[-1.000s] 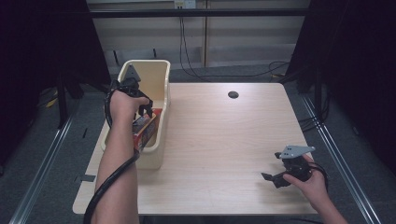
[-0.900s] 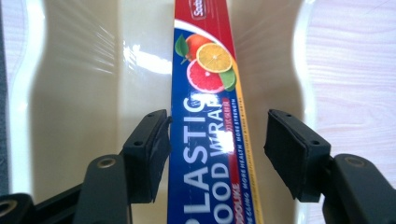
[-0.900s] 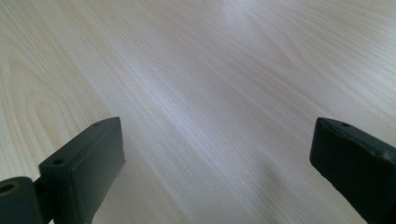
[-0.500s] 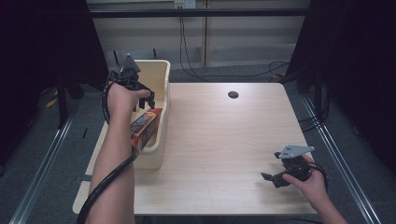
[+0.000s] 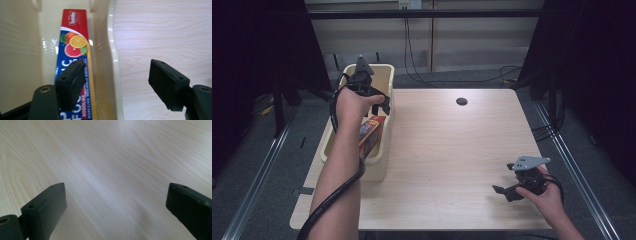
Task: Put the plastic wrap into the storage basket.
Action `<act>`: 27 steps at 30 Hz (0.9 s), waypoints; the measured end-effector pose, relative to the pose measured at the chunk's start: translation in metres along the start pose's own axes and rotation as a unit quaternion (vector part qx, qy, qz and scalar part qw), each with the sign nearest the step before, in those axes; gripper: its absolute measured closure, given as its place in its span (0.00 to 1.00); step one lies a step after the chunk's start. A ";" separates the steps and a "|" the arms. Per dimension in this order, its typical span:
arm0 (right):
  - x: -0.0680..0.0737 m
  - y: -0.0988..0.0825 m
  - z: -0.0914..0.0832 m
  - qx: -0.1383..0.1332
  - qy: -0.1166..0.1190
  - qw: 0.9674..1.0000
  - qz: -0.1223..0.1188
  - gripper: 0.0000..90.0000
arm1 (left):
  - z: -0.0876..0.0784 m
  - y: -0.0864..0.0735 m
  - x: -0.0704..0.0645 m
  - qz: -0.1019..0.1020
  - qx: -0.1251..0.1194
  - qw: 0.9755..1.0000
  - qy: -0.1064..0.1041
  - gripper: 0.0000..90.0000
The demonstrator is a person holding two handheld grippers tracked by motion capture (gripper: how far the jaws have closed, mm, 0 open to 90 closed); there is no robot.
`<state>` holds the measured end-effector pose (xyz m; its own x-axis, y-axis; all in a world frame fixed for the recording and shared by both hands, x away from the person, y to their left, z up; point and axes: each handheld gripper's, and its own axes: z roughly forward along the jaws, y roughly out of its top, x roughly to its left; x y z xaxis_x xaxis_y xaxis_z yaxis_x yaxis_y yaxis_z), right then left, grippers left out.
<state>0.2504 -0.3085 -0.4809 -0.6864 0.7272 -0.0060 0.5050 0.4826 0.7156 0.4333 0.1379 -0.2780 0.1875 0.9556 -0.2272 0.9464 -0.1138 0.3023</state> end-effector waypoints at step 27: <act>0.001 0.003 0.002 0.000 0.004 1.000 -0.009 0.03 | 0.018 -0.008 -0.058 0.081 -0.006 0.994 -0.070 0.26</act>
<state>0.2520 -0.3057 -0.4801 -0.6991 0.7149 -0.0139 0.4926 0.4956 0.7154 0.4194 0.0783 -0.2843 0.3726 0.8778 -0.3010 0.8979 -0.2592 0.3558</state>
